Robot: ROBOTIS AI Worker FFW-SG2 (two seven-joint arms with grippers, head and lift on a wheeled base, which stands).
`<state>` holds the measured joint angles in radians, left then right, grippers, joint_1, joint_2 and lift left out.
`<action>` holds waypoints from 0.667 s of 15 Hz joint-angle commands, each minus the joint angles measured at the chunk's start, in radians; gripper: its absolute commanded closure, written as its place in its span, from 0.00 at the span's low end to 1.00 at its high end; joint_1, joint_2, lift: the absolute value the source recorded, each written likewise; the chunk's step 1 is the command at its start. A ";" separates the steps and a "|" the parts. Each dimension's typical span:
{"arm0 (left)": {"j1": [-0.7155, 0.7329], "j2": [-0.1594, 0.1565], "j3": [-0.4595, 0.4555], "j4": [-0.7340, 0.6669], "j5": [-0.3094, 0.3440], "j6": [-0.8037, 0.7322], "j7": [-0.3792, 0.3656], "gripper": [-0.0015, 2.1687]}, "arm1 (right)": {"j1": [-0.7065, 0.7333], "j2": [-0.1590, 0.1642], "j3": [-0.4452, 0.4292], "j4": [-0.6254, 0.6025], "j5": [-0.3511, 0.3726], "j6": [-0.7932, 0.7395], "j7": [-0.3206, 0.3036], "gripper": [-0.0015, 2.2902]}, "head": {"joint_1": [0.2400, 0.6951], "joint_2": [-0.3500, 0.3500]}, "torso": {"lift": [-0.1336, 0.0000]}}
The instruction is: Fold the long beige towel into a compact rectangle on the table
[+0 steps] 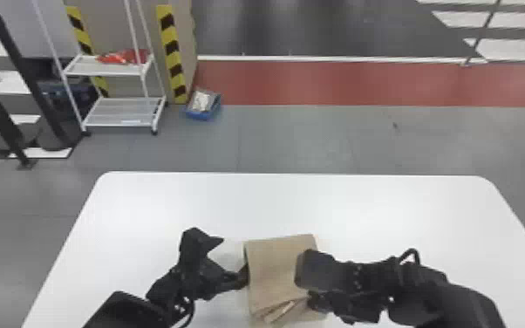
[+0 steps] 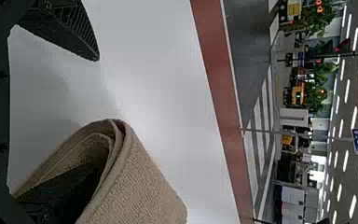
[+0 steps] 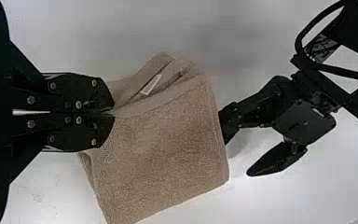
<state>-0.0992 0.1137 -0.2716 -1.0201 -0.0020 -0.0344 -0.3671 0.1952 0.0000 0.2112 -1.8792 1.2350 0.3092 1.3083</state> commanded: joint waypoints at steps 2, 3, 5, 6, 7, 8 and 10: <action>0.001 0.000 -0.001 0.002 -0.001 0.000 0.001 0.04 | 0.006 0.001 0.002 0.005 0.006 0.003 0.014 0.52 | 1.00 0.49 | 1.00; 0.001 0.000 -0.004 0.002 -0.003 0.000 0.004 0.04 | 0.007 0.001 0.004 0.008 0.006 0.006 0.019 0.46 | 1.00 0.49 | 1.00; 0.001 0.001 -0.008 0.002 -0.004 0.000 0.008 0.04 | 0.012 0.001 0.004 0.009 0.001 0.015 0.023 0.32 | 1.00 0.49 | 1.00; 0.001 0.001 -0.008 0.002 -0.004 0.000 0.008 0.04 | 0.012 0.001 0.002 0.009 -0.005 0.021 0.031 0.21 | 1.00 0.49 | 1.00; 0.001 0.001 -0.008 0.002 -0.004 0.000 0.008 0.04 | 0.013 0.001 -0.001 0.008 -0.009 0.025 0.036 0.18 | 1.00 0.49 | 1.00; 0.001 0.001 -0.008 0.002 -0.004 0.000 0.008 0.04 | 0.017 0.001 -0.004 0.005 -0.020 0.025 0.036 0.17 | 1.00 0.49 | 1.00; 0.001 0.003 -0.008 0.002 -0.006 0.000 0.007 0.04 | 0.021 0.001 -0.019 -0.011 -0.074 0.025 0.049 0.17 | 1.00 0.49 | 1.00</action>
<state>-0.0979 0.1156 -0.2792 -1.0186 -0.0072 -0.0344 -0.3602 0.2144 0.0000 0.2026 -1.8794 1.1996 0.3335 1.3511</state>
